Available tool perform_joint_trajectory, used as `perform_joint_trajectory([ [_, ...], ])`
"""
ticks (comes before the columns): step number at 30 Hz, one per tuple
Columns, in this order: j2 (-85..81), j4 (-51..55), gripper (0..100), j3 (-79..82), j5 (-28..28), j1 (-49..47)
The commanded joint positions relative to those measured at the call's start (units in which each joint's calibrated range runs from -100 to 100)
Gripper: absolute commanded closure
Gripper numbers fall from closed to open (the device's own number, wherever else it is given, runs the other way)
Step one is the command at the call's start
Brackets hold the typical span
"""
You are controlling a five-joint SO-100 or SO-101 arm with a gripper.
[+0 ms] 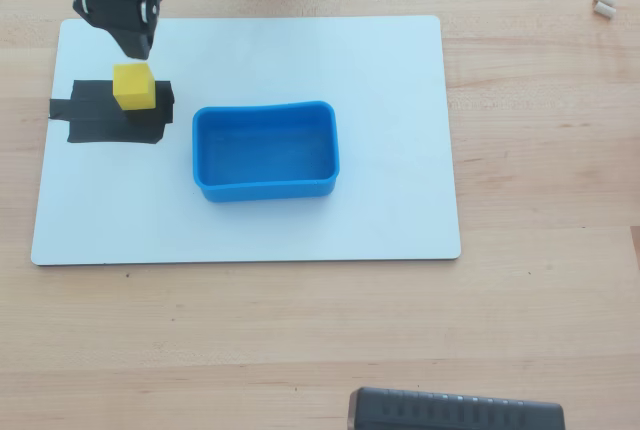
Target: Pick up yellow cube and drop it in the blue rectangular bin
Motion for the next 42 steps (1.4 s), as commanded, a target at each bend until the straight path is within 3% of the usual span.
perform_joint_trajectory([
  [1, 0.17, -0.05, 84, -6.24, -0.05, 1.91],
  [11, 6.12, 2.10, 61, -11.24, -0.34, 3.46],
  [28, 15.59, 3.50, 64, -15.51, -0.44, 0.03],
  [42, 15.87, 3.58, 78, -15.42, -0.49, -0.14],
])
